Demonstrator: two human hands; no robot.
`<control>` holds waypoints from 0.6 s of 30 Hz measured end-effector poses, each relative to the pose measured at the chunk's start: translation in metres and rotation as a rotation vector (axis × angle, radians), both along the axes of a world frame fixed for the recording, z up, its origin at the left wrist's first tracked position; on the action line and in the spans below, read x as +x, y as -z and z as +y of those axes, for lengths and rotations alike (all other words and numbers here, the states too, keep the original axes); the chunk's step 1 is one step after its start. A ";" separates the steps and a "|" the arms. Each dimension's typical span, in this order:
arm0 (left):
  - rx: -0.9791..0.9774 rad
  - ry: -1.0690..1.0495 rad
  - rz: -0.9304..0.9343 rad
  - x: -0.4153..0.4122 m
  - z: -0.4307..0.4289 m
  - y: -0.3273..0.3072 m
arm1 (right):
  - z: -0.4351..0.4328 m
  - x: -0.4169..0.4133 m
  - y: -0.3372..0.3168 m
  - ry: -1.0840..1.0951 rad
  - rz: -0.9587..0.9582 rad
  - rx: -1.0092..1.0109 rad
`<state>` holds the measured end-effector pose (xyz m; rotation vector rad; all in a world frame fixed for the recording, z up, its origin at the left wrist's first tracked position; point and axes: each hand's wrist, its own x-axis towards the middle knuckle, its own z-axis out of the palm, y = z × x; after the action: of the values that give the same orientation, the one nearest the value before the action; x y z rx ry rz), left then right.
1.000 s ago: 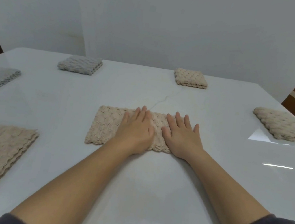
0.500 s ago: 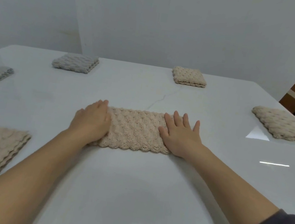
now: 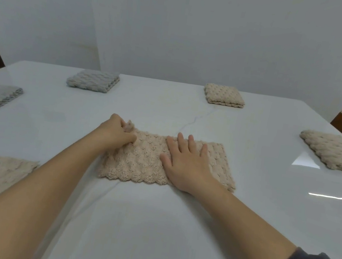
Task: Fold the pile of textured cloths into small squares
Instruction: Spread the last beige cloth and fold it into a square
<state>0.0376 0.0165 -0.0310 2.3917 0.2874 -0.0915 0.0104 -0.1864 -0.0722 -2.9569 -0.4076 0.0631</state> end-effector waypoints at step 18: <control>-0.458 0.040 0.157 -0.021 -0.019 -0.049 | -0.004 -0.010 -0.029 0.038 -0.209 0.566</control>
<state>0.0166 -0.0027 0.0176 1.9375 0.2595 -0.3282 0.0006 -0.1899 -0.0428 -2.4137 -0.3274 -0.3149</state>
